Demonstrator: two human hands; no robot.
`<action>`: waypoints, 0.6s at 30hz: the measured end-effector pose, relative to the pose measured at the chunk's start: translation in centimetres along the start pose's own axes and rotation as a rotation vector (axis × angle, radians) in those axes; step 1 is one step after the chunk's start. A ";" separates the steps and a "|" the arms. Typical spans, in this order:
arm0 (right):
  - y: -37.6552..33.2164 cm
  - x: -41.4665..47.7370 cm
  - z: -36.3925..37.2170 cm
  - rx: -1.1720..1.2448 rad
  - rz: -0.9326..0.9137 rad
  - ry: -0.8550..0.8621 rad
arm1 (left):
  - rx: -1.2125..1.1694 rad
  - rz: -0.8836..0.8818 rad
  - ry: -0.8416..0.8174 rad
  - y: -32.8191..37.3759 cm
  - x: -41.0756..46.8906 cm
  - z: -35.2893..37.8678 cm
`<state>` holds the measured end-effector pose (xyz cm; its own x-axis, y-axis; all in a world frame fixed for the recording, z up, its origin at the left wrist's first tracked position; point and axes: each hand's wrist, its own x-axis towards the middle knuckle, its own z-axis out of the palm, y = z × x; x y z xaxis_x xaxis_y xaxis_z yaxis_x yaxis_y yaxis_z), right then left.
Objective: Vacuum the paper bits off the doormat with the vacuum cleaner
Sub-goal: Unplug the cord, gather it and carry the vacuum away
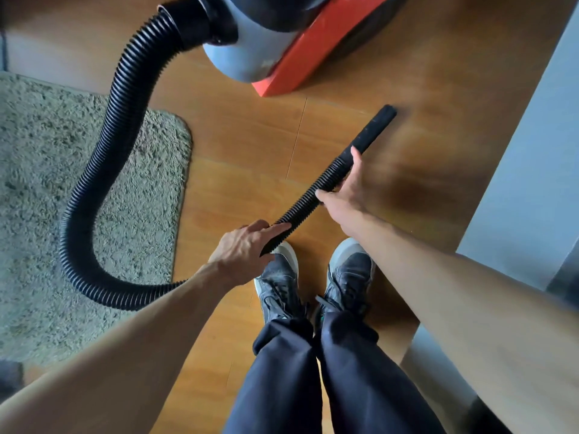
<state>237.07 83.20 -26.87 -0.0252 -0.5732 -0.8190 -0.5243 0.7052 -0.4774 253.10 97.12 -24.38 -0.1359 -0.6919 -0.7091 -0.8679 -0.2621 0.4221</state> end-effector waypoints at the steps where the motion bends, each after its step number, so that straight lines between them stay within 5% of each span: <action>1: 0.1 -0.1 0.1 -0.008 0.002 0.003 | -0.009 0.003 0.016 0.1 0.0 0.2; 18: 2.0 1.0 -1.4 -0.328 -0.096 0.059 | 0.048 -0.049 -0.029 0.4 2.6 3.5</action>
<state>234.81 83.50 -28.24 -0.0066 -0.6605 -0.7508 -0.7721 0.4805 -0.4159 250.74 97.53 -28.01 -0.1062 -0.6593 -0.7443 -0.8956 -0.2618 0.3596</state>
